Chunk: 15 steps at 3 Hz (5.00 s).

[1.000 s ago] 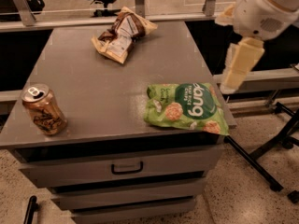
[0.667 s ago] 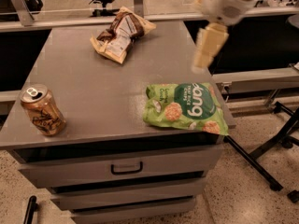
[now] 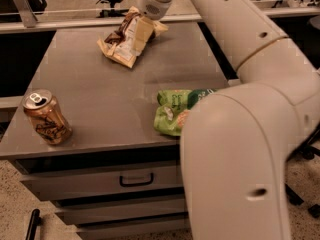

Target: Move brown chip bag near orange can

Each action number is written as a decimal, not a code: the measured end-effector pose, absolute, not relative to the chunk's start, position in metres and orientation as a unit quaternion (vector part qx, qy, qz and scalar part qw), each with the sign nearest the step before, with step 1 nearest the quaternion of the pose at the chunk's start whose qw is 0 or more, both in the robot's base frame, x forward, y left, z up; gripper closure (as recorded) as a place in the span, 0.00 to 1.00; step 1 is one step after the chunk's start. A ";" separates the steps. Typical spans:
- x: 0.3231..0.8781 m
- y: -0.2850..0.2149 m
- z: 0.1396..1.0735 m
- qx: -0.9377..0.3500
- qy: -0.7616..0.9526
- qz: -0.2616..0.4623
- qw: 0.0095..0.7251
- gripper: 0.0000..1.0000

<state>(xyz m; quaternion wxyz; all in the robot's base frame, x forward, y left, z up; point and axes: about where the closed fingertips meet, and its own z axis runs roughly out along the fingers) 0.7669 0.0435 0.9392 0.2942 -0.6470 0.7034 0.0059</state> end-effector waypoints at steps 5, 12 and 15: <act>0.802 0.087 0.884 -0.474 0.798 0.087 0.361 0.00; 0.721 0.097 0.901 -0.632 0.700 0.094 0.318 1.00; 0.588 0.111 0.855 -0.658 0.672 0.229 0.250 1.00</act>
Offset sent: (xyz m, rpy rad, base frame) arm 0.0258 0.0307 -0.0027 0.0613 -0.0042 -0.0523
